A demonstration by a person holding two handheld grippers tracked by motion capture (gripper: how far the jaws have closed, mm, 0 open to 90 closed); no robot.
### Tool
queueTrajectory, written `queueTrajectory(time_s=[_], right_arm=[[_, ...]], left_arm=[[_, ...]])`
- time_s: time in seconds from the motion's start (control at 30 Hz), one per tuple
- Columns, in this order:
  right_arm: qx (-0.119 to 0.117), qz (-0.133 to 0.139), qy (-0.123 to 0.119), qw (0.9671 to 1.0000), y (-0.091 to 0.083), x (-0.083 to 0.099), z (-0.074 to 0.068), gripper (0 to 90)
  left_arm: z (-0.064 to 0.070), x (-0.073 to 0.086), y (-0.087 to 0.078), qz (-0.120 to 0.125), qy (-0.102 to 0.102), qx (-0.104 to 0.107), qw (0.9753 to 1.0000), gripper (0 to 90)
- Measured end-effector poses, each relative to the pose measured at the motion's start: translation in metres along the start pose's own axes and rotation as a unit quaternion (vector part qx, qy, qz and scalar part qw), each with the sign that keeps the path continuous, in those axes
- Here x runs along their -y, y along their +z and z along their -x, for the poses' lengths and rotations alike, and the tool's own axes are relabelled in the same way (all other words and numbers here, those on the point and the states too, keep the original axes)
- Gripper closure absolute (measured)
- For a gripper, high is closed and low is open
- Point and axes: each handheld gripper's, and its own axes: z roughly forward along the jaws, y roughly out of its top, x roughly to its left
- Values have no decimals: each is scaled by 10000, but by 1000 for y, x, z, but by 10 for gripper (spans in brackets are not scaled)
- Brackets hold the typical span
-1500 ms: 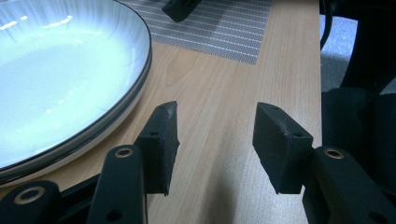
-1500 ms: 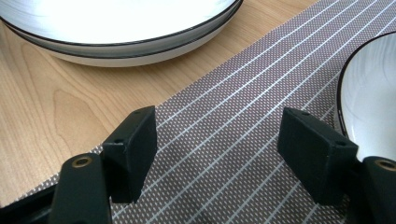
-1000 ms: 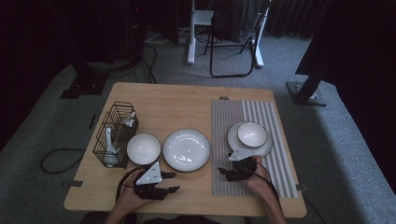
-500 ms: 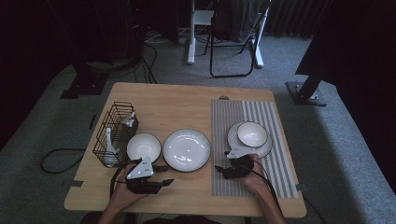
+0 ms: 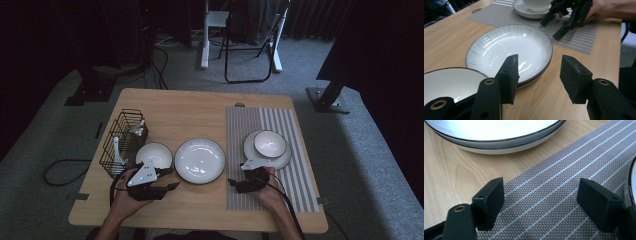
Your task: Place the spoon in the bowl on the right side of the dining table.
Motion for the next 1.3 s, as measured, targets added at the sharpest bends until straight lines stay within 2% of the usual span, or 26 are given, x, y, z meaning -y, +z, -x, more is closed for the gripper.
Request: queueTrajectory(time_s=[0.2,0.53,0.73,1.17,1.3], right_arm=[[46,-22,-6,10000,1,0,0,213],[62,-66,-47,9999,2,0,0,211],[-35,-104,55,9999,2,0,2,216],[-44,-105,68,9999,2,0,2,216],[-44,-108,68,9999,2,0,2,216]], left_arm=[[-3,-2,-3,-124,-12,-187,9997,503],[-9,-11,-18,21,-80,-451,9989,505],[-15,-15,-26,85,-236,-593,9979,503],[-18,-31,-49,225,-173,-971,9949,505],[-21,-36,-55,202,-133,-1046,9942,505]])
